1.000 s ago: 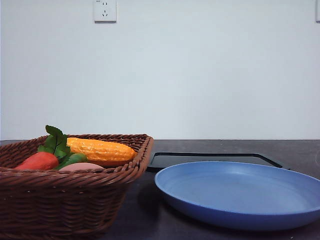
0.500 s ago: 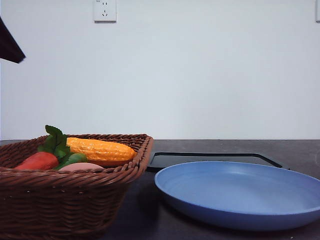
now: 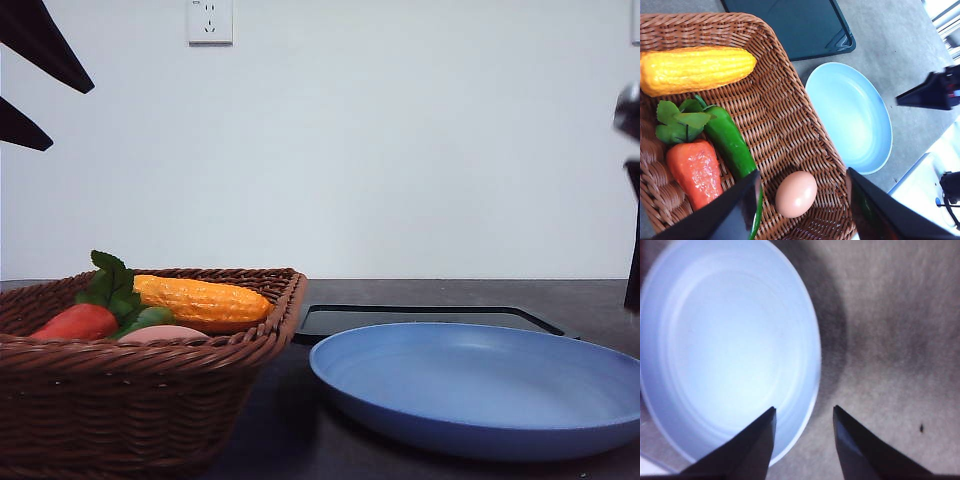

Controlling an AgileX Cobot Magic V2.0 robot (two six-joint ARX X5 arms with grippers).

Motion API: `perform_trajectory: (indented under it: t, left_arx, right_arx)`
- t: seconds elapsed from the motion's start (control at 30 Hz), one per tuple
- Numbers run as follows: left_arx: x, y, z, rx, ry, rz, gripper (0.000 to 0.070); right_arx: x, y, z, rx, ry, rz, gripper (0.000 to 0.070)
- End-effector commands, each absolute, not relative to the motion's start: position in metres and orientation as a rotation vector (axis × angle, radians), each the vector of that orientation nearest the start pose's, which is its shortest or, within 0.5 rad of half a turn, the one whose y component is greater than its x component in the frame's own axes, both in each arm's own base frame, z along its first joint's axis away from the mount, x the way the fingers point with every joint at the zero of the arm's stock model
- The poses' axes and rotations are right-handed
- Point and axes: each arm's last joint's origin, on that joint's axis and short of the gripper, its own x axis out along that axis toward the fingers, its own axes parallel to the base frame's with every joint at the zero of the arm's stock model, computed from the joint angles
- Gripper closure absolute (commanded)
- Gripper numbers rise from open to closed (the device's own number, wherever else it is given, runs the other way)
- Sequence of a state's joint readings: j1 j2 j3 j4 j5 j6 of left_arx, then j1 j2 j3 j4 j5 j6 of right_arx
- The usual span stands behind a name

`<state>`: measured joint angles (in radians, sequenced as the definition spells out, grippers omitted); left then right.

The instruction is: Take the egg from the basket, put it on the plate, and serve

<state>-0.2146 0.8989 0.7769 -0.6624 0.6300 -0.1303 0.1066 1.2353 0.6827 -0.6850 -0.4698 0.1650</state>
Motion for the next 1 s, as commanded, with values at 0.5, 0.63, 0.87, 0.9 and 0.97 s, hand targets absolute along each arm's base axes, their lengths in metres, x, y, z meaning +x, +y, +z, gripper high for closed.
perform_trajectory:
  t: [0.5, 0.63, 0.87, 0.9, 0.97]
  left_arx:
    - [0.165, -0.054, 0.279, -0.283, 0.833, -0.759, 0.0346]
    - [0.165, -0.054, 0.279, -0.281, 0.834, -0.76, 0.034]
    - [0.16, -0.063, 0.276, -0.177, 0.848, -0.846, 0.0318]
    - [0.158, -0.066, 0.275, -0.153, 0.855, -0.871, 0.0316]
    - [0.156, -0.074, 0.275, -0.09, 0.874, -0.906, 0.0302]
  right_arx:
    - [0.228, 0.046, 0.147, 0.422, 1.368, 0.436, 0.0618]
    - [0.226, 0.046, 0.151, 0.42, 1.352, 0.44, 0.07]
    - [0.216, 0.044, 0.168, 0.41, 1.326, 0.447, 0.07]
    - [0.214, 0.044, 0.171, 0.409, 1.317, 0.449, 0.07]
    - [0.211, 0.043, 0.177, 0.405, 1.293, 0.454, 0.07]
